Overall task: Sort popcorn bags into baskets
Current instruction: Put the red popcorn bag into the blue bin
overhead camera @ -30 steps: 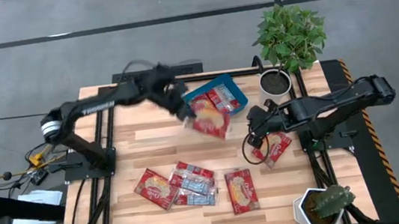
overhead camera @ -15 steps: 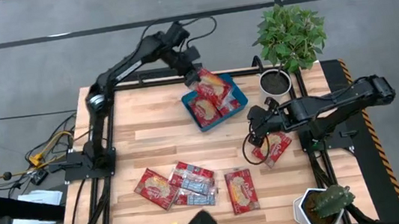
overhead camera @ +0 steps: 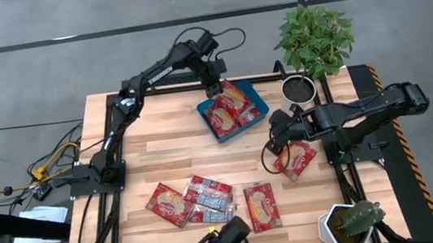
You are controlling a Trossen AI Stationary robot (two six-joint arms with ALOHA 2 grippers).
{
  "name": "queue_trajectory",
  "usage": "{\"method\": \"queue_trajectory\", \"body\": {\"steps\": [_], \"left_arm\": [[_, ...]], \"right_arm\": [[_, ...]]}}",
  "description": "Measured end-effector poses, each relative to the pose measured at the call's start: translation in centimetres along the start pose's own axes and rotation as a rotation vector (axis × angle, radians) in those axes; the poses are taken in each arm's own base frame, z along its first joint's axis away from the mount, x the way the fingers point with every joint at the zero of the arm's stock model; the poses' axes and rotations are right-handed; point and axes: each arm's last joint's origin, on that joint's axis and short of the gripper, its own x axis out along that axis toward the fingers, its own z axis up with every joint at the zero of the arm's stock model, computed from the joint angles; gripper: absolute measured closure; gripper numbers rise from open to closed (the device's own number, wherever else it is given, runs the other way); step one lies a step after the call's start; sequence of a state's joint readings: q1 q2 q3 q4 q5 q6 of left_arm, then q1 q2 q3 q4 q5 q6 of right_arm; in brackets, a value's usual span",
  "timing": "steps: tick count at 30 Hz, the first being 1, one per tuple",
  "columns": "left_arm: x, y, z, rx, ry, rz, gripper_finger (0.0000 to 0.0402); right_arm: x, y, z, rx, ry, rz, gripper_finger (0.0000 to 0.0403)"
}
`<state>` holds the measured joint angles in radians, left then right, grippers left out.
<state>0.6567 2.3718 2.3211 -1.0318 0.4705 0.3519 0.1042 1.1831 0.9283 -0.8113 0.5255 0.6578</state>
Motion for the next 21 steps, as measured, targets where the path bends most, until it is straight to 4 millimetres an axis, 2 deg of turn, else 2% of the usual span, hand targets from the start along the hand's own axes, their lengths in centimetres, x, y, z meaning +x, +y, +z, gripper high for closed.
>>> {"method": "queue_trajectory", "body": {"steps": [11, 15, 21], "left_arm": [[1.2, -1.5, 1.1, 0.121, -0.02, 0.049, 0.0378], [1.7, -2.6, 1.7, 0.209, -0.037, 0.073, 0.0337], [2.0, -3.0, 3.0, 0.228, -0.126, 0.157, 0.0246]], "right_arm": [[0.2, -0.3, 0.2, 0.013, 0.001, -0.01, 0.0333], [0.2, -0.3, 0.2, 0.012, 0.001, -0.01, 0.0333], [0.2, -0.3, 0.2, 0.012, 0.001, -0.01, 0.0333]]}}
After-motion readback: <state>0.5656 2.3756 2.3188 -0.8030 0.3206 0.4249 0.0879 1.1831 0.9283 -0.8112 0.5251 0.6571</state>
